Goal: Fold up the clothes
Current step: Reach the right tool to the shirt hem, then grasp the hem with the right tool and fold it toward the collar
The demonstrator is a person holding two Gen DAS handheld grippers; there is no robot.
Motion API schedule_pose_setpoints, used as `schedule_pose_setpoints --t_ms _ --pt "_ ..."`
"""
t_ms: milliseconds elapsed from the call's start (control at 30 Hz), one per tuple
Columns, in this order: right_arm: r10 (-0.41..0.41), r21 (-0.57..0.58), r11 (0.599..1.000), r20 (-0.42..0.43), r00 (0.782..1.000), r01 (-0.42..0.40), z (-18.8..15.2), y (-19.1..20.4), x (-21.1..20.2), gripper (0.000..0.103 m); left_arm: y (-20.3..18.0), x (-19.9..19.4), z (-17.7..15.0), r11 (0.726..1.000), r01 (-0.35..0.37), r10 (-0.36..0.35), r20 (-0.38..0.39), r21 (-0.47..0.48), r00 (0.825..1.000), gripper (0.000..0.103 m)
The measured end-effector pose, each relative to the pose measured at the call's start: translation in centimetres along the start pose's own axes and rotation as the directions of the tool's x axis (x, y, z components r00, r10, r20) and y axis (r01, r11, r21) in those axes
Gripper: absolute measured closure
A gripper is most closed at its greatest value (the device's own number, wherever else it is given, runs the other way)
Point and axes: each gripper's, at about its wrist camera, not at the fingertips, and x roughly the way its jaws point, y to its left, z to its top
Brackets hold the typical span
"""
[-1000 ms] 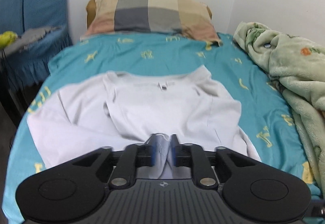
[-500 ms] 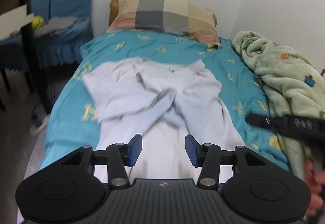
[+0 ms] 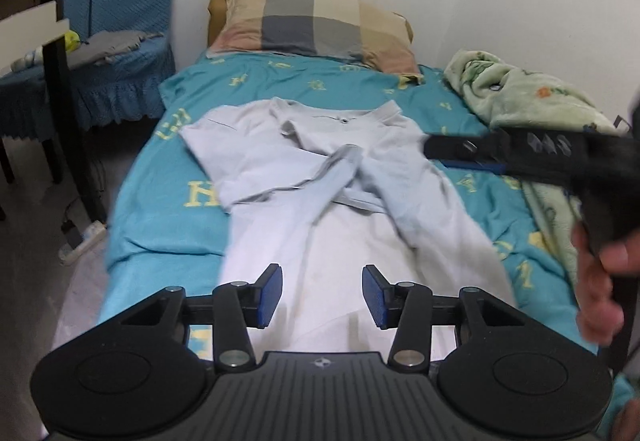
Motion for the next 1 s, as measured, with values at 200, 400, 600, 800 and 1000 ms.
schedule_pose_setpoints --t_ms 200,400,600,800,1000 --pt "0.041 -0.137 0.989 -0.088 0.995 -0.053 1.4 3.4 7.7 0.046 3.3 -0.9 0.0 0.997 0.02 -0.02 0.007 -0.068 1.0 0.054" --pt "0.027 -0.275 0.958 -0.209 0.978 -0.085 0.0 6.5 14.6 0.047 6.2 0.0 -0.5 0.988 0.052 -0.053 -0.003 -0.146 0.999 0.053" --pt "-0.072 -0.435 0.898 -0.296 0.952 -0.067 -2.5 8.2 19.6 0.05 7.3 1.1 -0.9 0.979 0.08 -0.084 -0.016 -0.189 0.996 0.053" --pt "-0.086 -0.468 0.883 -0.242 0.967 -0.039 -2.3 8.2 19.0 0.093 7.3 1.1 -0.9 0.975 0.075 -0.08 -0.016 -0.207 0.997 0.053" --pt "-0.02 -0.296 0.955 -0.102 0.995 -0.011 3.5 6.5 18.2 0.097 6.5 0.5 -0.9 0.974 0.085 -0.086 0.003 -0.212 0.996 0.053"
